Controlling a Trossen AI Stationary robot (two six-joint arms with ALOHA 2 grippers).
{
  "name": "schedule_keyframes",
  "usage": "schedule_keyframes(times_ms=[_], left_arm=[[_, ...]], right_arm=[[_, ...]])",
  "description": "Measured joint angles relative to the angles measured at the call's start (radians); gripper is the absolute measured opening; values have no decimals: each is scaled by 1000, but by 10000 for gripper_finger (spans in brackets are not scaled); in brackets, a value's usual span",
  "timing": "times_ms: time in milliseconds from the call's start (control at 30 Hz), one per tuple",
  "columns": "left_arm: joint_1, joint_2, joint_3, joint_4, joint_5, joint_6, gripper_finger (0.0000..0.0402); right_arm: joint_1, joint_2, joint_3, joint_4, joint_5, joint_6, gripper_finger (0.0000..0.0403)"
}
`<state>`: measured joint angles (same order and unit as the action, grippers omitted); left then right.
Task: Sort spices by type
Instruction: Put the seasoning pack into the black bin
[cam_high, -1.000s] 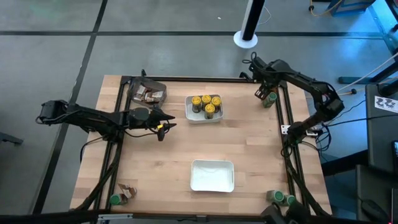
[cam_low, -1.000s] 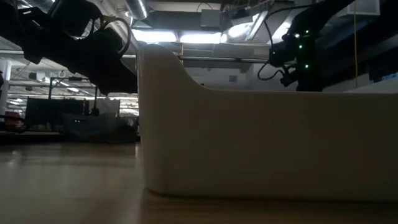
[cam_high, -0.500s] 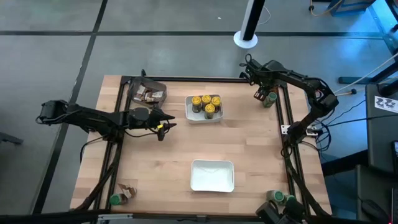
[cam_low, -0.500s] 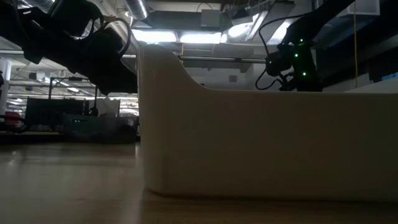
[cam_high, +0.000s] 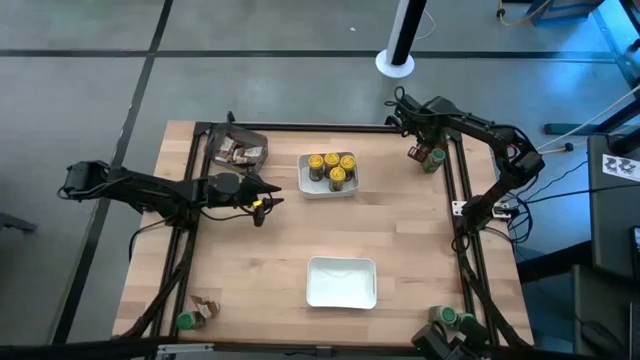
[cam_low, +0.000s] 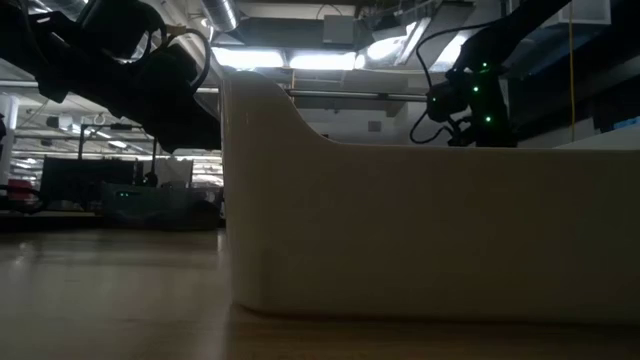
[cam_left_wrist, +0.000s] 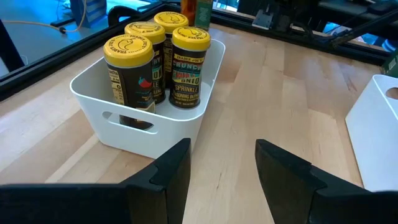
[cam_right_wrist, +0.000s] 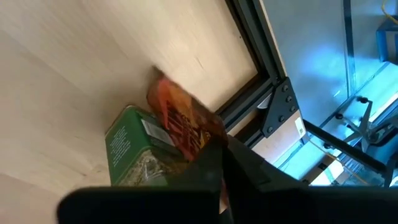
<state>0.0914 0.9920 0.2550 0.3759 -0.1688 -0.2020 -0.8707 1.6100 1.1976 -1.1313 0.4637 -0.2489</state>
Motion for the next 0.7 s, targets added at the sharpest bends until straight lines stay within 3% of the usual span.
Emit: schedule_keyframes(times_ms=[300,700], left_arm=[[0,0,0,1,0,0,164],[1,0,0,19,0,28,164]], right_arm=[[2,-1,26,-23,-3,-22,6],[164,-3,331,-46,-37,-53,4]])
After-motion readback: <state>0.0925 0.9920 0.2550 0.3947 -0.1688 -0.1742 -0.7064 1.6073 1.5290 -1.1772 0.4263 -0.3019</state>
